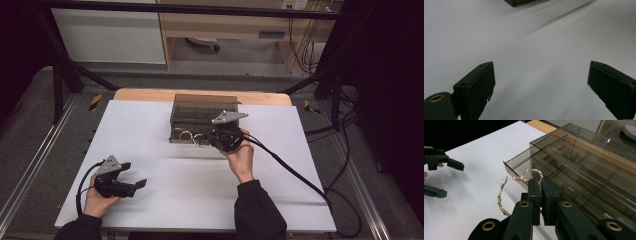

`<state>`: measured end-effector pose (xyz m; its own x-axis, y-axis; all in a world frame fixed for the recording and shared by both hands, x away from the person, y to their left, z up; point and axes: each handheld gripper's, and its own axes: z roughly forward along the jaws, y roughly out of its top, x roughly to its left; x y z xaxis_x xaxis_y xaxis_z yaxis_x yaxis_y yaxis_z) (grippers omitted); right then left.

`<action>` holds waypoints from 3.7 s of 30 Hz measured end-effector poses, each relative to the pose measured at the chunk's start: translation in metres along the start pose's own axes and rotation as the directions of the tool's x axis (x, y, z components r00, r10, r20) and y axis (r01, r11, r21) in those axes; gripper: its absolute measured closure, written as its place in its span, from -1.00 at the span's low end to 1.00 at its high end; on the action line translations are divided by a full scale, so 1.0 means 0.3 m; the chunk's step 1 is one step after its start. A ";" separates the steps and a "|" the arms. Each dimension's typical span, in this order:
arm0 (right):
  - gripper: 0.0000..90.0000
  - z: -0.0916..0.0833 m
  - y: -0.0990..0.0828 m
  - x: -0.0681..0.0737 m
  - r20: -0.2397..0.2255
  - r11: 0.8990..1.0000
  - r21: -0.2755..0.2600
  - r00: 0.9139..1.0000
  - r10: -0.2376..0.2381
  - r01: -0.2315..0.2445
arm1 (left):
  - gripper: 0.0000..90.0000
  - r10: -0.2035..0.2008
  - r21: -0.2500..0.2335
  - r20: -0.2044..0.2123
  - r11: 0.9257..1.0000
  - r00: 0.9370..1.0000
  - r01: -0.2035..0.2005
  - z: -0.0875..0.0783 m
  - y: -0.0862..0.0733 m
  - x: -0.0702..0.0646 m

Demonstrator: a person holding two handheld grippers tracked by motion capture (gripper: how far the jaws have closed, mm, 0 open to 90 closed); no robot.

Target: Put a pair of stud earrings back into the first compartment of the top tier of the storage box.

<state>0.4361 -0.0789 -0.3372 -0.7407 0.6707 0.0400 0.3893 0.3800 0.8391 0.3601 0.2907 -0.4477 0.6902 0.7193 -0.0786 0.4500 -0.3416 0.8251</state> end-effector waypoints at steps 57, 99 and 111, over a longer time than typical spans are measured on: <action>0.55 0.256 0.051 0.003 0.015 1.000 0.009 1.000 0.002 -0.002 | -0.84 -0.003 -0.005 0.006 1.000 1.000 0.003 -0.001 0.000 0.001; -0.99 -0.215 -0.274 -0.168 0.007 0.988 -0.103 0.993 0.120 -0.119 | -0.84 -0.002 0.007 0.003 1.000 1.000 0.002 0.005 0.000 0.000; -0.99 -0.260 -0.460 -0.212 -0.018 0.986 -0.075 0.989 0.146 -0.147 | -0.84 0.000 0.014 0.004 1.000 1.000 0.000 0.008 -0.001 -0.002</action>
<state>0.3867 -0.2236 -0.4131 -0.6860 0.7070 0.1717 0.4516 0.2287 0.8624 0.3610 0.2887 -0.4492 0.6924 0.7170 -0.0807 0.4577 -0.3501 0.8173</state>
